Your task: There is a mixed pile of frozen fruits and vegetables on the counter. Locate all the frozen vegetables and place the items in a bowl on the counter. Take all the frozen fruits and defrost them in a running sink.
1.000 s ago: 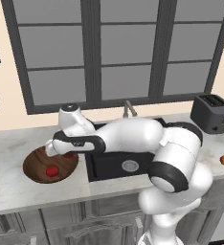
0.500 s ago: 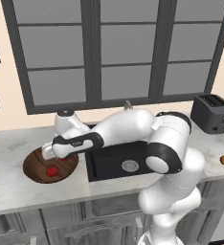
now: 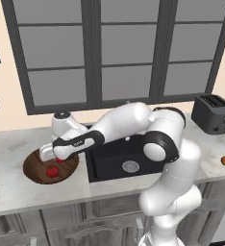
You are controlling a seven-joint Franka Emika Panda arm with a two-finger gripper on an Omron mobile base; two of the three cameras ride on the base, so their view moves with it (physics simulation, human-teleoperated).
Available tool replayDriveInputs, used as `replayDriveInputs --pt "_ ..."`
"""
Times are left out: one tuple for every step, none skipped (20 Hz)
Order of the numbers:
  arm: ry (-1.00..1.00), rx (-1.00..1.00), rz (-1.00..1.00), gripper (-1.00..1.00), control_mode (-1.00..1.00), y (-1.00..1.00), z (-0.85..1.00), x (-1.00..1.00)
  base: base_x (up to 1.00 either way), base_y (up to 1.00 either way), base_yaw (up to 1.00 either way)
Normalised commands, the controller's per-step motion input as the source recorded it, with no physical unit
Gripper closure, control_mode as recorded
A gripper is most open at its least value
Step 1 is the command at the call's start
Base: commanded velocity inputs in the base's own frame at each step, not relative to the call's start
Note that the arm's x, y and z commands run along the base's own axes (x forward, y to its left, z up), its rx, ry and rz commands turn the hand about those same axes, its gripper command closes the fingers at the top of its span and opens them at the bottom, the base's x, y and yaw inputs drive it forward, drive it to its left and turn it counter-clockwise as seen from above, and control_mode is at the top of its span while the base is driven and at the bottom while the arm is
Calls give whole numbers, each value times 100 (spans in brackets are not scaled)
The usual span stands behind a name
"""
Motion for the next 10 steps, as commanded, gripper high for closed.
replayDriveInputs --pt "0 0 0 100 -100 7 -13 0 0 0 0" --pt "0 0 0 100 -100 7 -14 0 0 0 0" --pt "0 0 0 100 -100 7 -14 0 0 0 0" --pt "0 0 0 100 -100 7 -14 0 0 0 0" --pt "0 0 0 100 -100 7 -14 0 0 0 0" --pt "0 0 0 100 -100 7 -15 0 0 0 0" --pt "0 0 0 100 -100 7 -15 0 0 0 0" --pt "0 0 0 100 -100 7 -14 1 0 0 0" --pt "0 0 0 100 -100 7 -14 1 0 0 0" --pt "0 0 0 100 -100 6 -13 2 0 0 0"
